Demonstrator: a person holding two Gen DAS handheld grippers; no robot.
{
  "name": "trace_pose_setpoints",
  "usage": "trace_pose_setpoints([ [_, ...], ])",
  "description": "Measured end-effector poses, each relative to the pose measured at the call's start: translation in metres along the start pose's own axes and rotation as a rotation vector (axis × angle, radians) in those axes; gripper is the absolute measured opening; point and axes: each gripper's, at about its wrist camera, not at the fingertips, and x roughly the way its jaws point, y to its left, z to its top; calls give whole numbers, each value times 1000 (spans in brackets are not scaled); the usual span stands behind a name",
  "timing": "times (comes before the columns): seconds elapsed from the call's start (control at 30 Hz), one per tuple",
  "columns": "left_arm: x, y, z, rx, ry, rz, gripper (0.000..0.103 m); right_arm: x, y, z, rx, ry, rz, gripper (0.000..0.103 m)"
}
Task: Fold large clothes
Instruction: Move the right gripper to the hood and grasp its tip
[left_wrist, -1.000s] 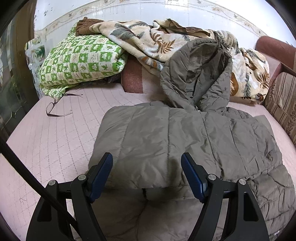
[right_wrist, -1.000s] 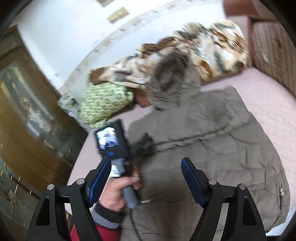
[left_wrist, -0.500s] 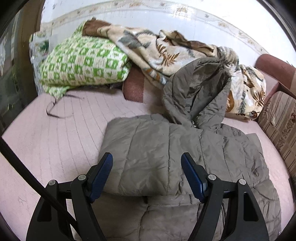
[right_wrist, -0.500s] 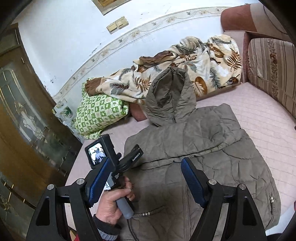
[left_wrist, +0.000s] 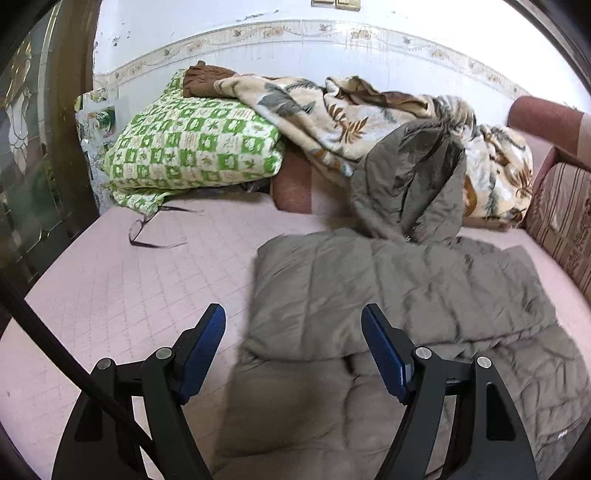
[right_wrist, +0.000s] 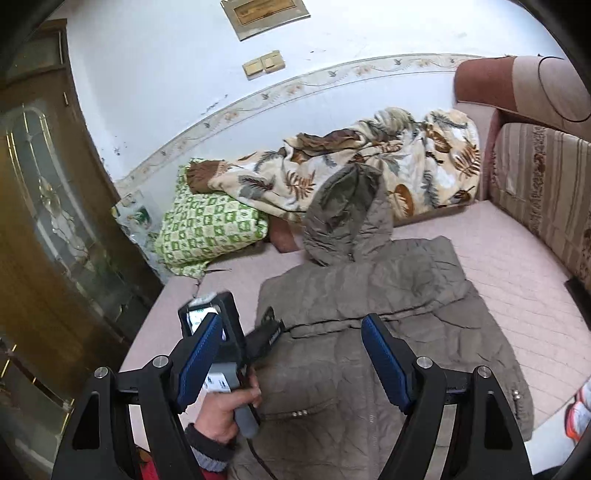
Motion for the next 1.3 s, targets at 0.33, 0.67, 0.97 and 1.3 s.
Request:
trace_pose_setpoints([
  [0.33,14,0,10,-73,24,-25,75,37,-35,-2,5,42,22,82],
  [0.67,12,-32,14,16,-2,-31,75,69,-72,1,89,79,20,82],
  [0.97,34,-31,13,-49,46,-45,75,99,-66,43,6,99,20,82],
  [1.3,39,-38,21,-32,25,-50,75,200,-98,169,137,84,-21,82],
])
